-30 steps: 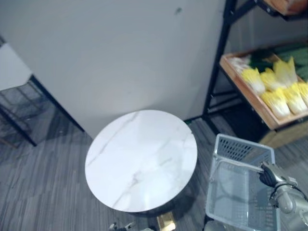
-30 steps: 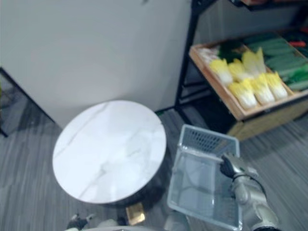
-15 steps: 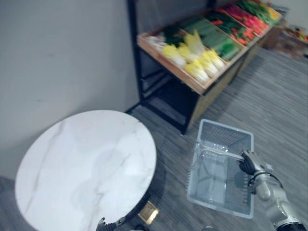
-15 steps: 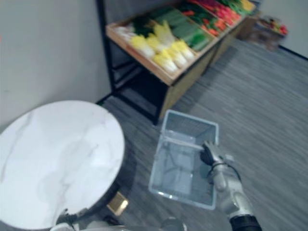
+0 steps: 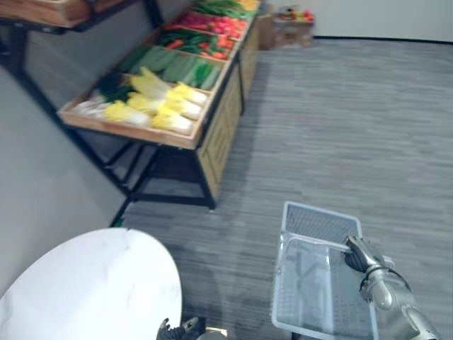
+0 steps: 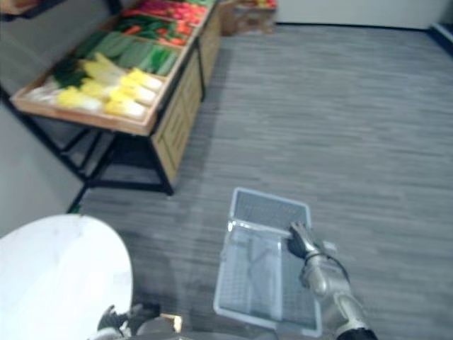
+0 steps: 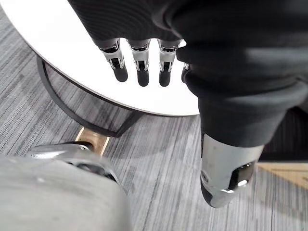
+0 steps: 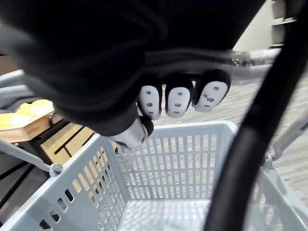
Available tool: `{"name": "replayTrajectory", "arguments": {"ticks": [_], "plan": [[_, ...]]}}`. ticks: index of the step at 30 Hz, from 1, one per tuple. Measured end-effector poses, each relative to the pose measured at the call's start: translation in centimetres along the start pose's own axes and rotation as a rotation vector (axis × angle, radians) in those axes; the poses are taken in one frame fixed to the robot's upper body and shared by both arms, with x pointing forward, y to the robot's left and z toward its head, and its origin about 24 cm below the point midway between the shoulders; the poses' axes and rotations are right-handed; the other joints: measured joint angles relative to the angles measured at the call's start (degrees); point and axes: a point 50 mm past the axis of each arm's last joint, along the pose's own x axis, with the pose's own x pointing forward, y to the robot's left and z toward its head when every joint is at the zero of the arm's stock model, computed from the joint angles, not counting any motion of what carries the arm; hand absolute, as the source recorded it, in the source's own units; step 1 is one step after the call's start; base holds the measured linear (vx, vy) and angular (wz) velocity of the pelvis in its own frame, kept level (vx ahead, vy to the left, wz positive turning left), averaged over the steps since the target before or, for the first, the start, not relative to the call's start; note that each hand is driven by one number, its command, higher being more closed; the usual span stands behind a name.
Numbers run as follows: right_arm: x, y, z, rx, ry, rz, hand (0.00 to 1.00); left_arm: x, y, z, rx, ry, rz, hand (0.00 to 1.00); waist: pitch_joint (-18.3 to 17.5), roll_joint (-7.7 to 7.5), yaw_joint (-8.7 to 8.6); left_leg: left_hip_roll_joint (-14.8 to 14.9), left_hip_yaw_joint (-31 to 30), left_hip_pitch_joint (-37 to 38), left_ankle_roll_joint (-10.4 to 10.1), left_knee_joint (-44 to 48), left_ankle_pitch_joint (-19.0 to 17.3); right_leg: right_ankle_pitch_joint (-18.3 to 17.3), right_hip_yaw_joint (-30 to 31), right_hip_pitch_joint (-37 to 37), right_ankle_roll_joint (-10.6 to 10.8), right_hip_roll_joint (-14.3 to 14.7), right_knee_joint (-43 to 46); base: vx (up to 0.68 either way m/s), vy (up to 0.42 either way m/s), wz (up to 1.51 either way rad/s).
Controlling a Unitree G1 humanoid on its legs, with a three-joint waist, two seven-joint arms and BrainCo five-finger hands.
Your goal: Pick vegetable in the basket
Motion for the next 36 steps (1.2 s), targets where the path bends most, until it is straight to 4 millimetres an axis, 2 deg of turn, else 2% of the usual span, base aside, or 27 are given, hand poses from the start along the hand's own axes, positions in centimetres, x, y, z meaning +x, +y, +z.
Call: {"name": "replayTrajectory", "arguments": {"ticks": [1,2,3,4,5,9,12,14,16,17,19,20,21,24,25,26,27,28,29,31,32,33,34,35,36], "plan": [[0.0,-0.1,0.0,0.000,0.002,-0.003,1.00,0.0,-0.1,0.0,0.001,0.000,-0.003,0.00,-0.18,0.19,0.03,-0.85,-3.39,1.91,-0.39,-3.54,-2.07,0.45,0.89,-1.25,0.76,0.40,-0.80,0.00,0.141,-0.63],[0.0,0.1,0.0,0.008,0.001,-0.001,1.00,0.1,0.1,0.4,0.003,-0.014,-0.001,0.00,0.35,-0.95,0.27,-2.22,-3.91,1.52,0.06,-3.23,-2.37,1.20,1.04,-1.27,0.99,-0.80,-2.38,0.01,0.192,-0.63],[0.0,0.2,0.1,0.013,0.002,0.000,1.00,0.1,0.3,0.3,0.008,-0.013,0.004,0.00,0.55,-1.04,0.76,-2.96,-3.92,1.45,0.33,-2.82,-2.56,2.38,1.12,-1.41,1.20,-1.36,-2.83,0.02,0.227,-0.65],[0.0,0.2,0.2,0.017,-0.001,0.000,1.00,0.1,0.6,0.0,0.013,-0.007,0.008,0.00,0.54,-1.48,1.49,-3.94,-3.79,1.21,0.66,-0.91,-3.11,3.88,2.25,-1.40,2.48,-2.07,-3.36,0.01,0.207,-0.53],[0.0,0.2,0.1,0.023,0.000,-0.001,1.00,0.1,0.5,-0.1,0.014,-0.004,0.004,0.00,0.42,-1.44,1.31,-4.37,-3.63,1.33,0.85,-0.05,-3.85,4.17,2.92,-1.23,2.91,-2.47,-3.40,0.00,0.148,-0.40],[-0.3,0.9,-0.1,0.060,0.010,0.013,1.00,0.0,-0.1,0.2,0.075,-0.029,-0.029,0.00,0.41,-0.26,1.20,-5.04,-3.26,1.64,1.53,-0.73,-4.41,4.72,4.13,-2.12,3.69,-2.81,-3.82,-0.01,0.060,-0.21],[-0.2,0.9,0.0,0.088,0.015,-0.007,1.00,-0.1,-0.5,-0.1,0.137,-0.029,-0.051,0.00,0.50,-0.43,1.46,-5.26,-3.15,2.76,1.63,-2.56,-4.85,4.74,7.08,-4.03,3.68,-1.87,-2.56,0.01,0.000,-0.53],[-0.1,1.0,-0.1,0.118,0.041,-0.031,1.00,-0.1,-0.4,0.0,0.149,-0.033,-0.052,0.00,0.56,-0.62,1.47,-4.95,-2.33,3.25,1.83,-2.40,-6.09,3.69,9.09,-6.91,3.10,-0.62,1.53,0.00,-0.005,-0.67],[0.4,0.7,-0.2,0.141,0.069,-0.063,1.00,0.0,-0.3,0.2,0.167,-0.042,-0.052,0.00,1.88,-1.29,1.47,-4.12,0.00,5.42,2.33,-2.67,-7.31,2.36,5.74,-11.63,1.32,0.88,12.26,-0.06,-0.048,-0.84],[0.5,0.5,-0.3,0.146,0.078,-0.075,1.00,0.1,-0.1,0.3,0.175,-0.045,-0.050,0.00,2.35,-1.61,1.43,-3.90,0.76,6.43,2.34,-2.76,-7.78,2.00,3.82,-12.48,0.74,0.87,14.88,-0.11,-0.074,-0.62],[0.2,0.7,-0.7,0.156,0.110,-0.080,1.00,0.2,0.3,0.3,0.199,-0.046,-0.045,0.00,2.94,-2.36,0.88,-3.94,2.51,9.47,2.99,-4.36,-8.13,1.02,-4.58,-13.96,-0.66,-1.17,19.36,-0.07,-0.068,-0.32],[0.0,1.0,-0.9,0.160,0.125,-0.078,1.00,0.2,0.5,0.2,0.202,-0.044,-0.041,0.00,2.84,-3.19,0.32,-4.12,2.85,10.33,3.03,-5.26,-7.67,-0.34,-8.69,-14.47,-2.23,-2.46,20.22,-0.02,-0.060,-0.10],[-0.1,1.2,-1.0,0.162,0.134,-0.076,1.00,0.2,0.7,0.3,0.206,-0.047,-0.038,0.00,3.05,-3.59,-0.18,-4.08,2.83,10.77,2.87,-5.66,-7.47,-0.95,-10.54,-14.63,-2.83,-3.12,20.01,0.00,-0.064,-0.08],[-0.1,1.6,-1.6,0.185,0.182,-0.085,1.00,0.3,0.5,0.9,0.212,-0.063,-0.040,0.00,3.34,-3.14,-0.20,-1.94,2.80,10.74,0.92,-6.82,-6.83,-0.19,-10.50,-16.45,-1.87,-3.58,14.71,0.09,-0.101,-0.01],[0.0,1.4,-1.8,0.187,0.193,-0.096,1.00,0.4,0.6,0.9,0.213,-0.063,-0.037,0.00,3.37,-3.18,-0.20,-0.86,2.49,11.16,-0.64,-7.60,-7.00,2.27,-10.88,-16.61,-0.70,-3.99,11.05,0.14,-0.177,0.05],[0.0,1.3,-2.0,0.187,0.199,-0.099,1.00,0.5,0.7,1.1,0.215,-0.067,-0.033,0.00,3.37,-3.40,-0.10,0.06,2.42,11.69,-1.46,-7.91,-7.25,5.04,-12.55,-16.33,-1.00,-3.54,10.69,0.20,-0.220,0.00],[0.1,1.2,-2.3,0.185,0.213,-0.100,1.00,0.4,0.1,1.3,0.208,-0.067,-0.045,0.00,3.80,-1.60,0.01,1.84,2.24,12.09,-2.25,-8.74,-6.77,4.01,-13.87,-15.63,-1.44,-1.59,11.27,0.24,-0.214,0.01],[0.5,0.8,-2.3,0.191,0.230,-0.124,1.00,0.4,-0.7,1.8,0.196,-0.082,-0.061,0.00,4.63,-0.73,0.01,2.61,1.39,12.89,-3.03,-10.45,-4.62,0.79,-14.24,-17.77,-2.72,-1.09,16.31,0.28,-0.276,0.04],[0.8,0.1,-2.5,0.198,0.246,-0.156,1.00,0.4,-1.2,2.1,0.190,-0.089,-0.071,0.00,4.94,-0.29,-0.27,3.35,0.55,14.12,-4.38,-11.45,-3.66,-2.97,-14.39,-19.42,-3.09,-1.20,21.85,0.21,-0.221,0.10],[0.2,0.3,-3.2,0.204,0.282,-0.160,1.00,0.5,-1.4,2.5,0.183,-0.101,-0.071,0.00,4.76,0.15,-0.74,4.42,-1.39,14.24,-4.58,-8.96,-3.51,-8.00,-16.11,-19.28,-3.46,-1.85,26.59,0.21,-0.234,0.39],[-0.1,0.4,-3.5,0.206,0.294,-0.160,1.00,0.5,-1.4,2.5,0.176,-0.099,-0.066,0.00,4.58,0.22,-1.28,5.13,-3.37,11.70,-4.53,-3.74,-3.47,-10.40,-17.21,-18.22,-3.42,-2.14,27.37,0.22,-0.236,0.57],[-0.3,0.6,-3.6,0.206,0.298,-0.153,1.00,0.5,-1.4,2.5,0.170,-0.098,-0.063,0.00,4.48,0.39,-1.52,5.56,-4.45,10.01,-4.32,-0.17,-3.34,-11.12,-17.91,-17.44,-3.49,-2.16,27.23,0.25,-0.284,0.49],[-0.7,1.1,-3.7,0.206,0.307,-0.135,1.00,0.4,-1.4,2.3,0.158,-0.088,-0.057,0.00,4.48,0.86,-1.67,6.40,-6.69,5.91,-3.67,8.73,-2.38,-12.18,-18.99,-15.54,-3.99,-1.89,26.58,0.21,-0.230,0.33],[-1.0,1.4,-3.8,0.209,0.313,-0.126,1.00,0.4,-1.3,2.3,0.155,-0.087,-0.050,0.00,4.50,1.07,-1.59,6.84,-7.75,3.62,-3.39,13.58,-0.98,-12.68,-19.41,-14.37,-4.15,-1.68,26.14,0.28,-0.256,0.38],[-1.5,1.9,-4.1,0.212,0.326,-0.107,1.00,0.4,-1.1,1.9,0.152,-0.076,-0.043,0.00,4.66,1.45,-1.53,7.92,-9.58,-1.48,-2.77,25.12,6.18,-13.84,-20.29,-10.42,-4.75,-1.03,24.57,0.22,-0.153,0.26]]}}
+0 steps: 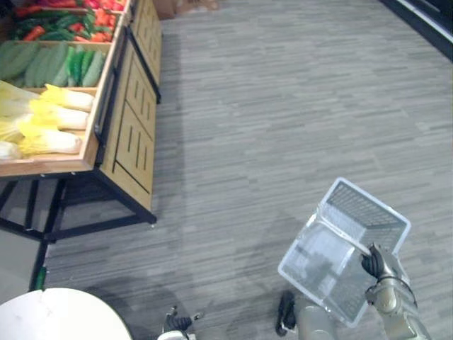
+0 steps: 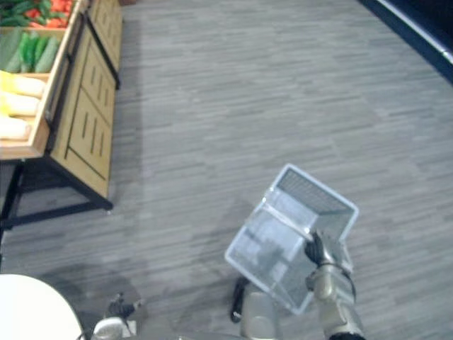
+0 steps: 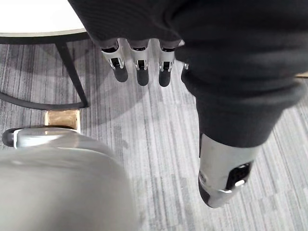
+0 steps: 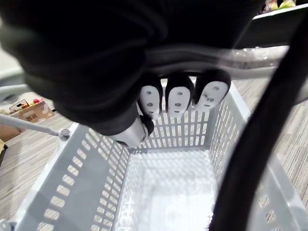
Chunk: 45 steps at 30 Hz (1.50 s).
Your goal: Pick vegetable in the basket
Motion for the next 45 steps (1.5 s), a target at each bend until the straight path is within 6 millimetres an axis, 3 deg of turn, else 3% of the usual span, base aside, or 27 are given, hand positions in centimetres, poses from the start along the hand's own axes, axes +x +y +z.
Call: {"name": "replayTrajectory", "arguments": {"ticks": [1,2,3,6,8,10,12,13,14,15,18,20,21,23,24,27,29,30,32,34,36,37,38,41,42,43,45], "plan": [[-0.2,0.2,-0.2,0.002,0.004,0.010,1.00,-0.1,0.1,-0.3,0.001,0.008,0.002,0.00,0.06,0.08,0.06,0.32,-0.54,-1.74,0.91,3.65,3.99,-0.38,-0.28,1.92,-0.21,0.34,-0.99,0.29,-0.179,0.26],[-0.6,0.5,-0.5,0.004,0.013,0.025,1.00,-0.3,0.1,-0.9,0.000,0.024,0.003,0.00,0.44,-0.42,0.42,0.13,-1.28,-5.00,1.21,11.83,3.75,-1.56,-0.30,5.51,-1.30,0.99,-3.02,0.32,-0.159,0.14],[-0.7,0.6,-0.6,0.004,0.018,0.028,1.00,-0.3,0.1,-1.0,-0.008,0.027,0.004,0.00,0.41,-0.21,0.52,-0.73,-1.75,-6.93,1.29,15.46,2.28,-1.79,-0.40,7.22,-1.64,1.17,-4.14,0.32,-0.145,0.14],[-1.1,0.9,-1.0,0.012,0.033,0.043,1.00,-0.4,-0.3,-0.9,-0.015,0.022,-0.004,0.00,0.45,-0.02,2.80,-9.60,-0.32,-15.42,2.02,18.77,-4.51,-1.81,-0.34,14.54,-2.23,1.43,-10.71,0.34,-0.068,-0.09],[-1.3,1.1,-1.1,0.010,0.029,0.058,1.00,-0.5,-0.4,-1.2,-0.016,0.028,-0.006,0.00,0.45,-0.12,3.77,-11.98,4.33,-17.96,2.93,9.32,-5.50,-0.86,-0.32,17.48,-0.21,1.55,-13.27,0.37,-0.001,-0.19],[-1.2,0.9,-1.1,0.014,0.028,0.051,1.00,-0.8,-0.4,-1.9,-0.019,0.040,-0.008,0.00,0.39,-0.20,4.54,-14.26,8.08,-17.38,4.36,-10.66,-4.05,-0.69,-0.04,20.70,1.69,1.57,-16.03,0.51,0.056,-0.28],[-1.2,0.8,-1.2,0.015,0.033,0.047,1.00,-1.0,-0.4,-2.2,-0.028,0.047,-0.005,0.00,0.32,-0.13,4.66,-15.90,8.90,-15.38,5.74,-28.59,2.48,-1.10,0.61,23.65,4.09,1.71,-18.62,0.51,0.119,-0.29],[-1.2,0.9,-1.3,0.013,0.036,0.050,1.00,-1.1,-0.2,-2.3,-0.035,0.050,0.000,0.00,0.33,-0.32,4.76,-16.10,9.34,-14.41,7.53,-32.75,8.33,-2.14,1.37,25.68,5.77,1.49,-19.35,0.52,0.162,-0.24],[-1.3,1.2,-1.2,0.013,0.037,0.060,1.00,-1.0,0.1,-2.4,-0.038,0.049,0.011,0.00,0.02,-0.71,5.05,-17.13,10.76,-13.47,11.44,-32.43,11.44,-2.45,1.99,27.10,6.31,0.65,-19.50,0.52,0.154,-0.16],[-1.4,1.4,-1.2,0.014,0.038,0.067,1.00,-0.9,0.2,-2.1,-0.037,0.041,0.013,0.00,-0.54,-1.90,4.89,-18.19,10.94,-13.24,11.58,-32.29,10.32,-2.11,2.09,26.77,6.80,-0.35,-19.16,0.53,0.149,0.00],[-1.2,2.0,-1.4,0.020,0.059,0.089,1.00,-0.5,1.1,-1.3,-0.035,0.016,0.037,0.00,-0.98,-4.53,5.22,-20.98,11.99,-11.96,14.08,-29.02,7.01,0.59,5.77,23.66,8.63,-4.66,-8.68,0.52,0.183,0.07],[-1.0,2.0,-1.7,0.021,0.084,0.081,1.00,-0.6,1.3,-1.7,-0.039,0.033,0.044,0.00,-0.87,-5.02,5.33,-22.36,11.76,-7.38,14.50,-28.99,2.85,5.27,7.98,19.04,8.90,-7.47,7.32,0.49,0.195,0.17],[-0.7,1.6,-1.8,0.021,0.088,0.064,1.00,-0.6,1.4,-1.9,-0.022,0.033,0.038,0.00,-1.08,-5.08,5.19,-22.77,10.59,-3.31,14.90,-28.33,-1.27,19.49,11.15,11.84,9.08,-9.76,24.94,0.56,0.223,0.26],[-0.6,1.6,-1.5,0.024,0.079,0.057,1.00,-0.6,1.7,-2.0,-0.004,0.034,0.038,0.00,-1.06,-5.80,5.24,-23.17,9.69,-0.62,14.98,-27.49,-3.28,19.96,12.85,6.39,8.62,-10.72,36.63,0.46,0.146,0.34],[-0.6,1.6,-1.4,0.027,0.071,0.057,1.00,-0.7,1.8,-2.2,0.006,0.040,0.036,0.00,-1.01,-5.76,4.82,-23.49,7.29,3.27,15.11,-27.67,-4.80,17.19,12.88,1.46,4.72,-10.75,44.18,0.38,0.059,0.50],[-1.0,2.0,-1.5,0.036,0.078,0.065,1.00,-0.6,1.8,-1.9,0.008,0.032,0.037,0.00,-0.90,-5.40,3.29,-23.46,2.26,9.16,15.17,-30.65,-4.84,8.84,10.15,-3.82,3.50,-9.74,41.23,0.48,0.001,0.92],[-1.4,2.4,-1.7,0.044,0.097,0.077,1.00,-0.4,1.6,-1.1,-0.002,0.009,0.035,0.00,-0.84,-5.24,2.63,-22.98,-1.69,12.25,14.95,-31.58,-4.92,5.64,9.43,-6.24,3.84,-8.51,22.93,0.47,-0.101,1.09],[-1.4,2.4,-1.8,0.050,0.103,0.078,1.00,-0.3,1.5,-0.8,-0.005,0.003,0.034,0.00,-0.77,-4.97,2.63,-22.45,-2.66,12.54,14.24,-31.57,-5.33,5.81,10.34,-6.38,4.07,-7.58,16.70,0.40,-0.167,1.02],[-1.4,2.5,-1.9,0.070,0.123,0.070,1.00,-0.1,1.2,0.3,-0.013,-0.029,0.030,0.00,-1.41,-4.73,2.65,-20.68,-5.56,12.49,11.01,-31.67,-7.32,8.66,17.47,-6.13,7.78,-4.88,-7.50,0.43,-0.245,1.07],[-1.4,2.6,-1.8,0.072,0.130,0.075,1.00,0.0,1.3,0.5,-0.015,-0.033,0.033,0.00,-1.95,-5.75,3.10,-19.93,-7.49,13.27,8.09,-31.61,-9.39,10.95,19.47,-5.92,7.93,-5.37,-14.08,0.46,-0.376,1.02],[-1.7,2.9,-2.0,0.073,0.141,0.085,1.00,0.0,2.0,0.2,-0.021,-0.026,0.057,0.00,-2.66,-6.14,2.89,-18.44,-10.20,14.35,6.48,-29.95,-13.25,14.82,16.52,-4.64,8.51,-6.02,-12.61,0.49,-0.468,0.94],[-1.2,2.5,-2.2,0.064,0.152,0.076,1.00,-0.3,1.6,-0.7,-0.041,0.007,0.053,0.00,-3.30,-3.26,3.19,-15.29,-11.16,13.95,5.31,-27.35,-14.91,14.32,14.24,-5.00,6.93,-3.89,-9.04,0.36,-0.351,0.51],[-0.8,2.4,-1.9,0.066,0.145,0.077,1.00,-0.4,1.2,-1.2,-0.048,0.026,0.047,0.00,-3.68,-2.35,3.14,-14.07,-11.25,12.13,4.82,-23.79,-14.53,12.68,12.98,-4.93,5.78,-3.00,-7.96,0.48,-0.497,0.63],[-1.1,2.6,-2.2,0.078,0.156,0.083,1.00,-0.7,0.0,-1.7,-0.082,0.052,0.023,0.00,-3.75,-0.85,2.78,-11.80,-10.01,3.69,3.01,-6.54,-8.62,8.49,7.59,-1.23,3.57,-1.93,-6.71,0.34,-0.380,0.67],[-1.6,2.9,-2.6,0.069,0.164,0.101,1.00,-0.7,0.1,-1.7,-0.087,0.053,0.031,0.00,-3.37,-1.37,3.13,-10.66,-8.21,-0.05,3.06,1.17,-2.15,7.01,5.61,2.43,2.65,-1.79,-7.67,0.34,-0.349,0.79],[-2.3,3.3,-3.2,0.060,0.182,0.119,1.00,-0.7,0.3,-1.8,-0.084,0.054,0.036,0.00,-3.01,-2.06,3.71,-9.04,-5.19,-2.34,3.32,7.26,-0.20,5.91,3.66,6.48,1.85,-1.93,-9.17,0.33,-0.332,0.73],[-3.0,3.2,-4.3,0.068,0.218,0.120,1.00,-0.7,0.5,-1.9,-0.077,0.054,0.037,0.00,-2.97,-2.23,3.46,-7.37,2.51,-7.60,5.09,11.51,-2.99,4.45,0.02,12.08,1.47,-2.44,-13.20,0.31,-0.300,0.75]]}}
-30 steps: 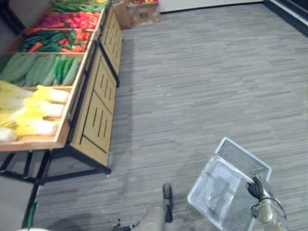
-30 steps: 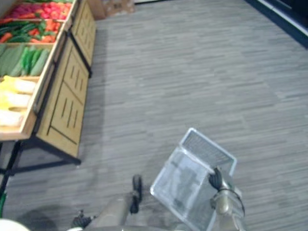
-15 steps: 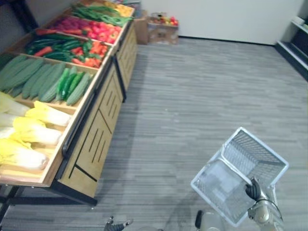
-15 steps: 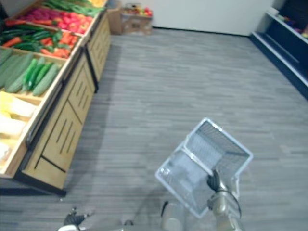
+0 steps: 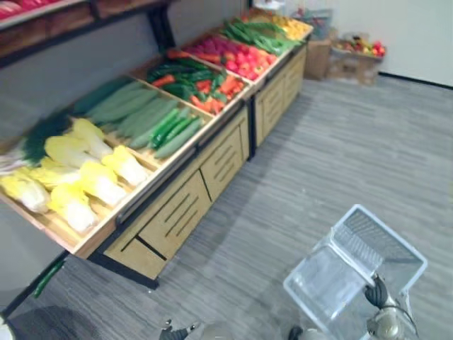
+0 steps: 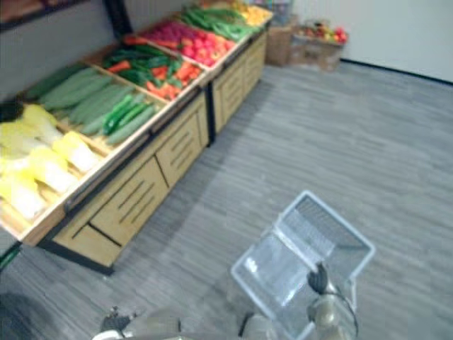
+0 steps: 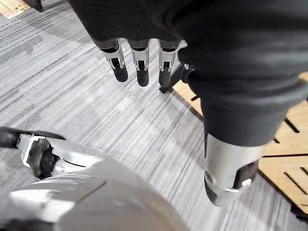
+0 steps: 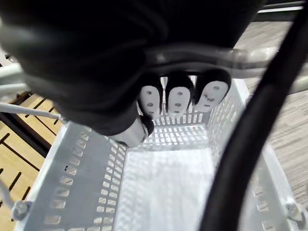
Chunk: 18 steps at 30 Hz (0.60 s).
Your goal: Pick vegetable in the basket
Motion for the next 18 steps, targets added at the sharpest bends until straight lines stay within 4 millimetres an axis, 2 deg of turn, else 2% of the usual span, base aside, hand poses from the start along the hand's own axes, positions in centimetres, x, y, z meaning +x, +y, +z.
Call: {"name": "replayTrajectory", "arguments": {"ticks": [1,3,5,6,7,8,9,10,11,12,14,15,16,17,18], "plan": [[-0.2,0.0,-0.5,0.005,0.016,-0.002,1.00,0.0,0.0,0.1,0.003,-0.003,0.000,0.00,0.02,-0.04,-0.15,0.03,1.75,-1.26,0.43,-0.45,-0.55,-0.16,-1.22,1.14,0.11,-0.20,-0.94,0.29,-0.247,0.88],[-0.6,-0.2,-1.6,0.026,0.060,-0.010,1.00,0.0,-0.1,0.2,0.003,-0.009,-0.002,0.00,0.03,-0.05,-0.34,-0.04,7.19,-3.60,-0.35,-6.02,-1.56,0.16,-4.21,3.44,0.97,-0.62,-3.20,0.20,-0.100,0.69],[-0.7,-0.2,-2.6,0.038,0.108,-0.016,1.00,-0.1,-0.1,0.0,0.009,-0.005,0.001,0.00,0.06,-0.09,-0.15,-1.05,13.01,-4.35,-0.77,-17.63,-1.67,0.50,-6.45,5.31,1.57,-0.59,-5.24,0.23,-0.030,0.51],[-0.7,-0.3,-2.8,0.041,0.120,-0.017,1.00,-0.1,-0.1,0.0,0.010,-0.004,0.003,0.00,0.06,-0.09,-0.12,-1.74,13.98,-4.17,-0.92,-21.61,-1.51,0.59,-6.95,5.58,1.73,-0.59,-5.76,0.25,0.031,0.43],[-0.6,-0.4,-3.0,0.046,0.137,-0.024,1.00,-0.1,-0.1,0.0,0.010,-0.005,0.007,0.00,0.04,-0.05,-0.25,-3.32,15.48,-3.98,-0.92,-29.93,-0.23,0.56,-7.99,5.99,2.42,-0.60,-6.76,0.24,0.085,0.38],[-0.6,-0.4,-3.2,0.050,0.149,-0.026,1.00,-0.1,-0.1,0.0,0.010,-0.005,0.009,0.00,0.03,0.04,-0.22,-4.60,16.23,-3.62,-0.87,-38.18,2.71,0.52,-8.71,6.35,3.16,-0.54,-7.51,0.24,0.113,0.34],[-0.5,-0.4,-3.3,0.051,0.155,-0.026,1.00,-0.1,-0.1,-0.1,0.010,-0.003,0.008,0.00,0.12,0.20,-0.03,-5.01,16.26,-3.06,-0.69,-42.07,4.23,0.34,-8.92,6.82,3.68,-0.42,-7.80,0.26,0.163,0.16],[-0.6,-0.3,-3.6,0.048,0.167,-0.024,1.00,-0.3,-0.3,-0.5,0.008,0.009,0.006,0.00,0.14,0.84,0.47,-4.65,16.12,-1.92,-0.29,-46.56,5.44,-0.48,-8.97,7.95,5.10,0.11,-7.87,0.35,0.238,0.08],[-0.6,-0.1,-3.6,0.044,0.179,-0.020,1.00,-0.3,-0.2,-0.8,0.006,0.020,0.008,0.00,0.19,0.98,0.53,-4.31,16.43,-0.94,1.28,-46.00,8.79,-1.63,-8.94,9.56,6.68,-0.03,-7.27,0.36,0.244,0.05],[-0.6,0.2,-3.5,0.042,0.180,-0.009,1.00,-0.3,0.0,-0.8,0.005,0.020,0.013,0.00,0.09,0.71,0.76,-5.04,16.81,-0.50,2.52,-45.59,9.87,-2.27,-8.91,10.44,7.45,-1.00,-6.86,0.36,0.245,0.06],[-1.0,1.3,-3.3,0.035,0.176,0.030,1.00,-0.1,0.7,-0.8,0.014,0.022,0.030,0.00,-1.16,-2.31,1.26,-9.15,17.59,0.15,4.68,-43.85,7.04,-4.26,-8.23,10.10,8.73,-6.13,-1.67,0.32,0.188,0.15],[-0.9,1.3,-3.2,0.034,0.174,0.026,1.00,-0.1,0.7,-0.8,0.015,0.022,0.029,0.00,-1.38,-2.55,1.04,-9.94,17.48,0.63,4.94,-44.15,6.74,-4.20,-7.42,8.64,8.76,-7.58,1.95,0.37,0.232,0.32],[-0.7,1.1,-3.0,0.029,0.167,0.013,1.00,-0.1,0.7,-0.7,0.016,0.017,0.030,0.00,-1.37,-2.81,1.10,-11.52,17.28,2.01,5.92,-44.69,5.83,-3.73,-5.52,5.19,8.74,-10.97,11.96,0.37,0.268,0.42],[-0.5,1.2,-2.8,0.032,0.164,0.013,1.00,0.0,1.0,-0.6,0.021,0.016,0.035,0.00,-1.20,-3.45,1.10,-13.05,16.23,3.73,6.62,-44.55,4.65,-1.06,-2.75,1.68,8.19,-14.13,22.38,0.37,0.253,0.50],[-0.5,1.2,-2.8,0.033,0.165,0.015,1.00,0.0,1.0,-0.6,0.024,0.015,0.036,0.00,-1.13,-3.76,1.03,-13.62,15.51,4.62,6.99,-44.30,3.86,1.75,-1.26,0.20,7.99,-15.37,27.17,0.37,0.207,0.66]]}}
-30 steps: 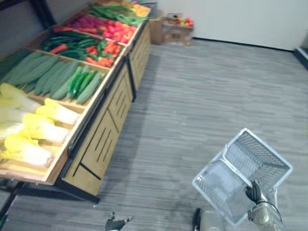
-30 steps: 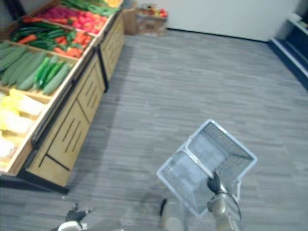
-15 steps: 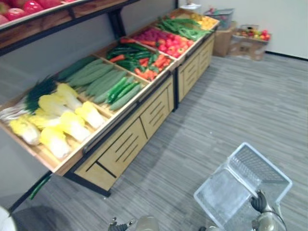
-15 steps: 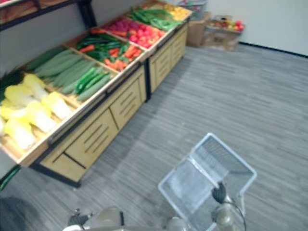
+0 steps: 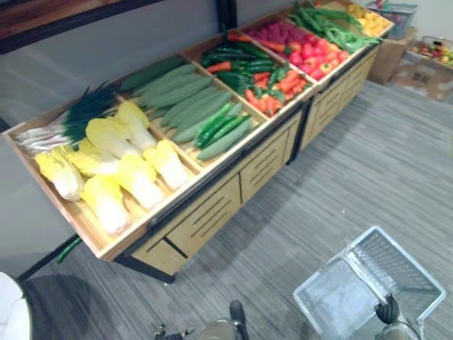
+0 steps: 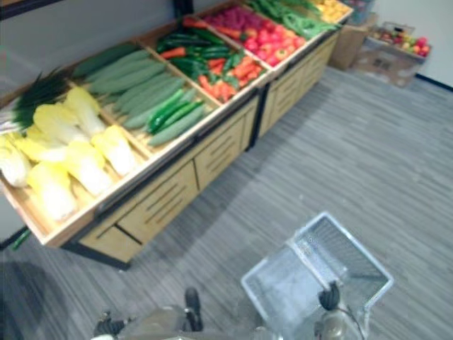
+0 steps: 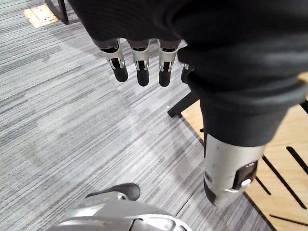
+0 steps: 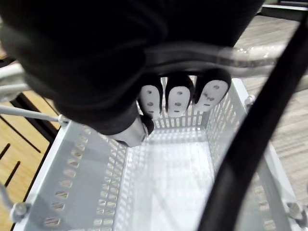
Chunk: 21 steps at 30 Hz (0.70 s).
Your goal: Pick vegetable in the basket
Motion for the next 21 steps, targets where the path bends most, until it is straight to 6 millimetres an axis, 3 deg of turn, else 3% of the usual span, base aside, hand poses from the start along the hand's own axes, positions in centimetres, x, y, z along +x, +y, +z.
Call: {"name": "replayTrajectory", "arguments": {"ticks": [1,2,4,6,8,9,12,14,15,16,18,19,21], "plan": [[-0.1,0.3,0.1,-0.007,-0.004,0.011,1.00,0.1,0.3,0.1,0.012,-0.007,0.004,0.00,0.21,-0.28,-0.12,-0.58,-2.07,2.05,0.71,0.72,-1.67,6.82,3.02,-2.64,-1.57,-1.32,8.28,0.31,0.133,0.60],[-0.1,0.6,0.2,-0.006,-0.005,0.020,1.00,0.0,0.3,0.2,0.017,-0.010,0.001,0.00,0.34,-0.31,-0.14,-0.70,-3.12,2.99,1.17,1.04,-2.33,7.01,4.34,-3.94,-2.20,-1.34,12.27,0.40,0.142,0.75],[-0.3,1.7,0.7,-0.002,-0.015,0.060,1.00,0.1,0.6,0.3,0.030,-0.019,0.005,0.00,0.36,-0.55,-0.39,-0.50,-7.02,7.28,1.80,1.00,-4.55,2.90,8.12,-9.48,-4.37,1.99,22.72,0.46,0.085,0.81],[-0.3,2.0,1.2,0.004,-0.035,0.066,1.00,0.2,0.8,0.5,0.031,-0.025,0.011,0.00,0.45,-0.51,-1.41,-0.50,-10.01,10.20,1.94,-0.17,-4.94,-0.66,7.29,-12.99,-4.43,4.27,22.13,0.43,-0.003,0.91],[-0.3,2.0,1.3,0.011,-0.046,0.069,1.00,0.2,0.7,1.1,0.024,-0.044,0.010,0.00,0.70,-0.13,-1.78,-0.29,-13.20,12.30,1.85,-1.19,-5.01,-3.28,6.32,-15.68,-4.42,6.51,13.59,0.37,-0.089,1.02],[-0.3,2.1,1.3,0.027,-0.041,0.071,1.00,0.4,0.4,1.8,0.017,-0.064,0.005,0.00,1.14,0.52,-1.95,0.61,-15.74,13.14,1.48,-1.52,-5.09,-3.02,7.55,-16.45,-4.06,9.24,1.19,0.37,-0.139,0.98],[-0.3,2.1,1.2,0.052,-0.026,0.069,1.00,0.5,0.2,2.6,0.004,-0.082,0.005,0.00,1.52,1.05,-1.92,2.04,-19.14,13.55,-0.69,-1.37,-6.08,-1.03,15.01,-16.37,-1.66,12.74,-18.43,0.38,-0.245,1.02],[-0.6,2.9,1.2,0.081,-0.011,0.086,1.00,0.7,0.9,2.4,-0.014,-0.069,0.029,0.00,1.56,-0.60,-1.51,2.52,-20.52,15.30,-4.47,-1.05,-8.37,6.47,18.83,-14.74,-0.97,12.61,-29.81,0.37,-0.341,0.78],[-0.8,3.2,1.2,0.085,-0.004,0.096,1.00,0.7,1.3,2.1,-0.017,-0.058,0.044,0.00,1.41,-1.60,-1.53,2.61,-20.71,15.69,-5.59,-0.77,-9.22,9.78,18.78,-14.08,-0.99,12.31,-30.16,0.36,-0.421,0.72],[-0.7,3.1,0.7,0.088,0.020,0.094,1.00,0.7,1.2,1.5,-0.037,-0.020,0.050,0.00,1.41,0.16,-1.65,4.94,-21.87,16.61,-7.26,-0.02,-10.40,11.68,16.78,-13.16,-1.40,13.52,-27.74,0.43,-0.485,0.64],[-0.5,2.6,0.4,0.098,0.032,0.078,1.00,0.4,0.1,0.8,-0.050,0.001,0.025,0.00,0.80,2.71,-1.56,8.46,-21.54,16.12,-8.14,0.66,-9.94,9.62,14.14,-12.57,-3.26,16.05,-27.66,0.34,-0.360,0.46],[-0.4,2.5,0.3,0.100,0.035,0.075,1.00,0.2,-0.5,0.4,-0.054,0.018,0.011,0.00,0.72,3.88,-1.65,9.86,-21.63,15.88,-9.62,0.89,-8.92,8.88,12.70,-11.88,-4.37,17.34,-27.56,0.30,-0.313,0.34],[-0.4,2.5,0.2,0.098,0.038,0.082,1.00,0.1,-0.8,0.2,-0.057,0.026,0.003,0.00,0.61,4.33,-1.86,11.06,-21.85,14.16,-10.94,3.63,-7.00,7.91,10.79,-10.54,-5.62,18.07,-27.99,0.24,-0.290,0.40]]}}
